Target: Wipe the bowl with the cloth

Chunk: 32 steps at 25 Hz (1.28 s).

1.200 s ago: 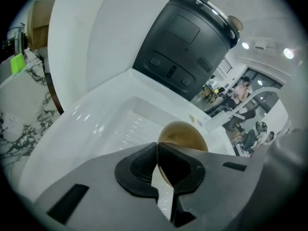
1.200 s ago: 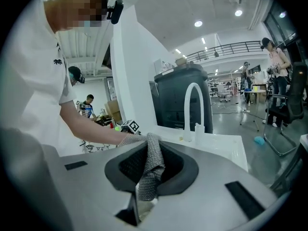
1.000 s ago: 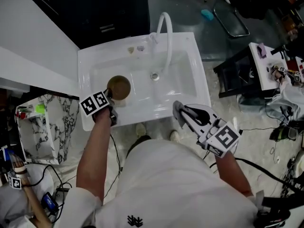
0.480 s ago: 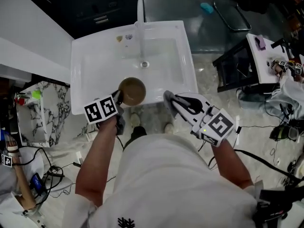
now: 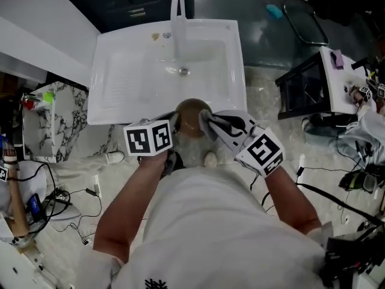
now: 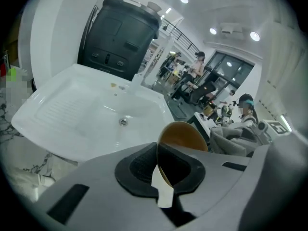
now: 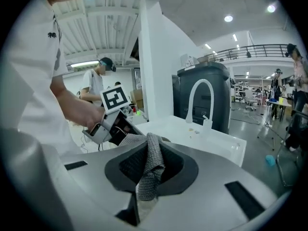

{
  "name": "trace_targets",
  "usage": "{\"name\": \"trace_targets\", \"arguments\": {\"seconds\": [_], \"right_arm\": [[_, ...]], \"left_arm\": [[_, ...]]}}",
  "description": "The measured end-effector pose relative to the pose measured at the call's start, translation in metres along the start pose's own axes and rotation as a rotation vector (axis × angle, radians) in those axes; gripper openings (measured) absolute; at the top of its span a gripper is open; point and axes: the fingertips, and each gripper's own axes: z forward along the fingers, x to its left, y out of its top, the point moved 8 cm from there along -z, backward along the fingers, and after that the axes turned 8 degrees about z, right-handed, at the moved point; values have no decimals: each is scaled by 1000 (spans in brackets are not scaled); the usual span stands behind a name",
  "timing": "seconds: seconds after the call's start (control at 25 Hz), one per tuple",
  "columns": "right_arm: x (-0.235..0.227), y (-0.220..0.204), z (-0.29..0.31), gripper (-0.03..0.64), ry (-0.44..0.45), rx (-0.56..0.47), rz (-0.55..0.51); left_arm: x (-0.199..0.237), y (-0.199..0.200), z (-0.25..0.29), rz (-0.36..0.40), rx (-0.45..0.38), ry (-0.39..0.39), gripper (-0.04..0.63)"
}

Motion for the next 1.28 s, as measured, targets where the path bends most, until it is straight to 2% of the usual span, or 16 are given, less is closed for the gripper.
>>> {"name": "trace_targets", "arguments": {"seconds": [0.2, 0.48, 0.6, 0.76, 0.96, 1.28], "right_arm": [[2, -19, 3, 37, -36, 129, -118], [13, -35, 12, 37, -71, 308, -375], [22, -40, 17, 37, -65, 367, -456], [31, -40, 23, 37, -50, 393, -498], [26, -40, 21, 37, -76, 396, -517], [14, -38, 15, 37, -142, 440, -570]], "left_arm": [[-23, -9, 2, 23, 13, 13, 20], [-46, -12, 10, 148, 70, 73, 21], [-55, -13, 17, 196, 100, 68, 21], [-67, -16, 24, 247, 135, 37, 20], [-82, -22, 32, 302, 167, 12, 20], [-88, -29, 31, 369, 190, 25, 20]]}}
